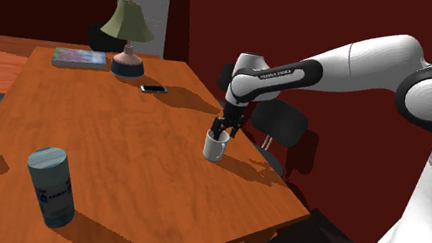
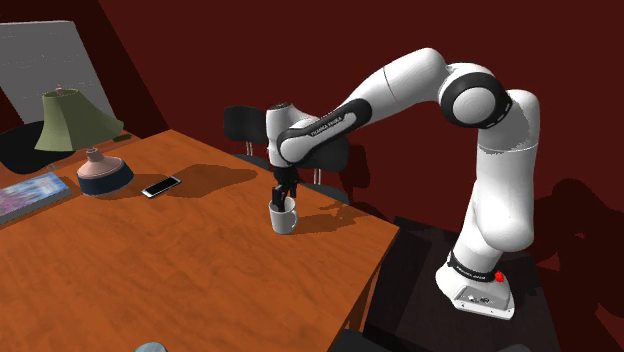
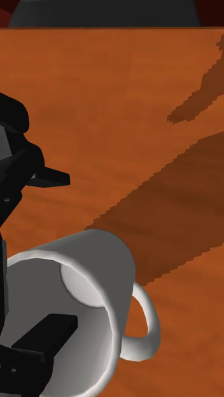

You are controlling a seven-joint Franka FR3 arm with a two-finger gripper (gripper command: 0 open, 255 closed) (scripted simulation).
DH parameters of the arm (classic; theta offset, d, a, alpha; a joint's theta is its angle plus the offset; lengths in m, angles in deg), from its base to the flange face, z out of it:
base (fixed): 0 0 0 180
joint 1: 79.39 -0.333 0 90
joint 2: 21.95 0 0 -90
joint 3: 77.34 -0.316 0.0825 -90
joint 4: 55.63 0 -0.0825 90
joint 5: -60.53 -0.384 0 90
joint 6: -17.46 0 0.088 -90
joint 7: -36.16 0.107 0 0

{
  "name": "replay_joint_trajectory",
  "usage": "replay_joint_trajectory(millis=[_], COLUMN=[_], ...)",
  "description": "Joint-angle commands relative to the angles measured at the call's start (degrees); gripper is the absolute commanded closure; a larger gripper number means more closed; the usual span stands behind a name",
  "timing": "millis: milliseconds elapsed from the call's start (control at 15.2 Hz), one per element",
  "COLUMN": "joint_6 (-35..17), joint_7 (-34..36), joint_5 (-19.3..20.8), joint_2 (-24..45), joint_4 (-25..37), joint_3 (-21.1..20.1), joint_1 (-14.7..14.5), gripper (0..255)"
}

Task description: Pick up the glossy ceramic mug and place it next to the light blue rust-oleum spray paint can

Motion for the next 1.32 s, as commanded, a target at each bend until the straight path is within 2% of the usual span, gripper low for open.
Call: replay_joint_trajectory(millis=[0, 396, 462, 1056, 1254], joint_6=[-0.54, -0.53, -0.53, -0.54, 1.48], joint_7=[-0.09, -0.09, -0.09, -0.09, 0.02], joint_5=[-0.02, -0.02, -0.02, -0.02, 0.00], joint_2=[0.06, 0.07, 0.07, 0.07, -1.02], joint_4=[-0.44, -0.43, -0.43, -0.44, 0.50], joint_3=[0.02, 0.02, 0.02, 0.02, 0.02], joint_1=[0.04, 0.04, 0.04, 0.04, 0.06], gripper=[0, 0, 255, 255, 255])
